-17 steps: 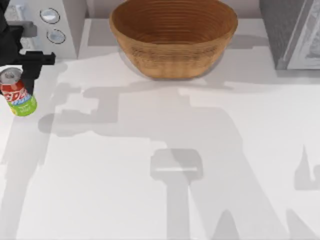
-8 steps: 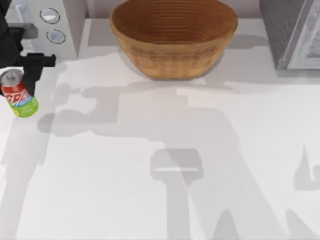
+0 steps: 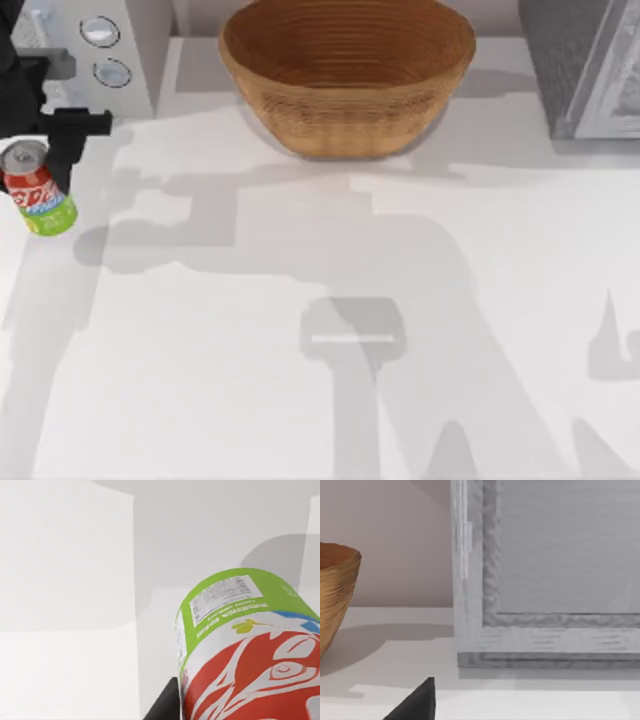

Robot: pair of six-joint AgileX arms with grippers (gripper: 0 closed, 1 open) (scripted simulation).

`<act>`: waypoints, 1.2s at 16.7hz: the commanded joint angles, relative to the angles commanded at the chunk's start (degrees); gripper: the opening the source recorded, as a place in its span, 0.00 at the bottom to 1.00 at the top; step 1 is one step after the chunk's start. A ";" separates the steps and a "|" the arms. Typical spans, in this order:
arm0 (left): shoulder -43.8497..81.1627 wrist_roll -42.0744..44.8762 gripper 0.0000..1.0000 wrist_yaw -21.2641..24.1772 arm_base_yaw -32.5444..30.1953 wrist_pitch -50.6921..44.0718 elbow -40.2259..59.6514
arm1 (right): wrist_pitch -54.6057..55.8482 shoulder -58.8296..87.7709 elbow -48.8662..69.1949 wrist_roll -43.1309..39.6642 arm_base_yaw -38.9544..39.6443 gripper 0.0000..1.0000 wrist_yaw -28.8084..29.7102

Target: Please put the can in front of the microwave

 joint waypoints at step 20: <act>0.12 0.00 1.00 0.00 -0.08 -0.23 0.23 | 0.00 0.00 0.00 0.00 0.00 1.00 0.00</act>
